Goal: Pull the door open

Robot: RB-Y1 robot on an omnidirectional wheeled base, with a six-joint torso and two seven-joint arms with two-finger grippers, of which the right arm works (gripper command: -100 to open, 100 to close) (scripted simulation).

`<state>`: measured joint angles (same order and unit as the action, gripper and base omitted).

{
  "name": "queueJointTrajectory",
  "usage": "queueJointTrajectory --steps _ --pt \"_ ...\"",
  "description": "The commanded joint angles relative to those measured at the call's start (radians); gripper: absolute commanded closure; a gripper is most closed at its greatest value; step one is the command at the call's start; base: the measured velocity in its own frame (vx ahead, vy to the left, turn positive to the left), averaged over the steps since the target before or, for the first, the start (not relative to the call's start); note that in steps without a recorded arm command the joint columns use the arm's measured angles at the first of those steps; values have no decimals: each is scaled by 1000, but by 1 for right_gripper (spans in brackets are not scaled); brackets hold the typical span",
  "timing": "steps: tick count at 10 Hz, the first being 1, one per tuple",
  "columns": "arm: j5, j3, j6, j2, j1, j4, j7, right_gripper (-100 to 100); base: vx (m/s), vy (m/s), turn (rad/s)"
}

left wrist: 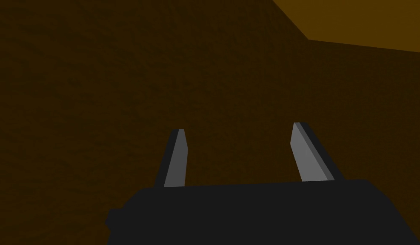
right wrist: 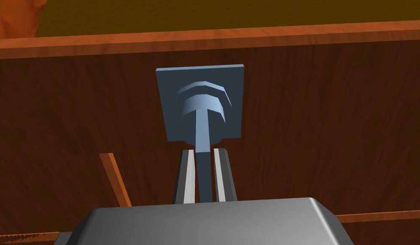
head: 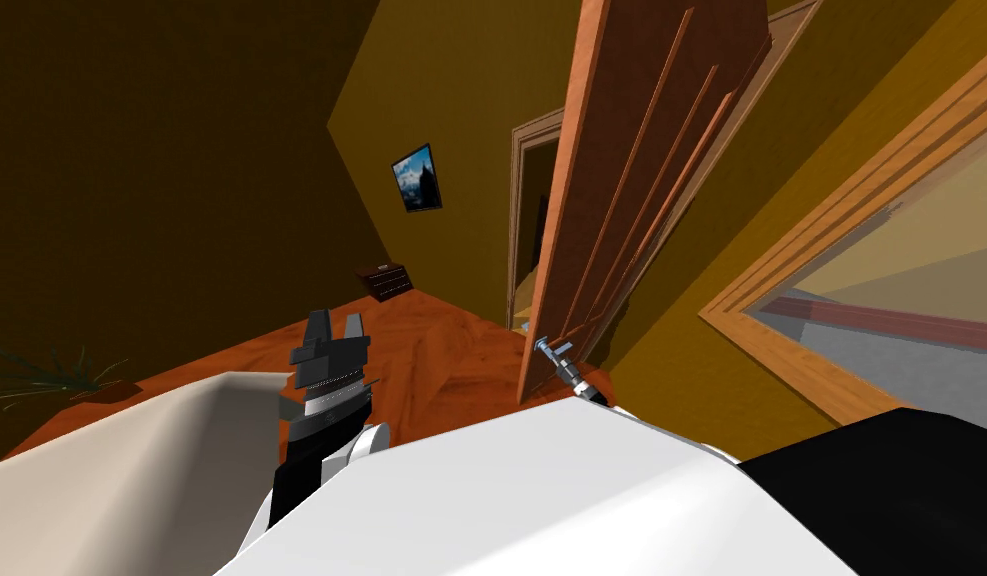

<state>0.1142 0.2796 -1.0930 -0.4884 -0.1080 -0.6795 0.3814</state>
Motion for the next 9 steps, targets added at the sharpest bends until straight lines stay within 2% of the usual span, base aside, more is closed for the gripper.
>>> queueJointTrajectory --steps 1,2,3,5,6,7,9 --pt "-7 29 13 19 26 -2 -9 100 -87 -119 -5" --pt "-7 29 13 19 26 -2 -9 100 -72 -102 25" --pt "-8 45 36 23 38 -21 -16 100 -64 -140 17" --pt "-9 60 58 27 50 -38 -23 100 -42 -170 38" --pt "-13 63 43 34 47 -25 -20 100 -15 -53 51" --pt "-15 73 7 29 39 -4 -15 100 -15 30 68" --pt "-14 77 -27 21 31 19 -10 100 -32 28 20"
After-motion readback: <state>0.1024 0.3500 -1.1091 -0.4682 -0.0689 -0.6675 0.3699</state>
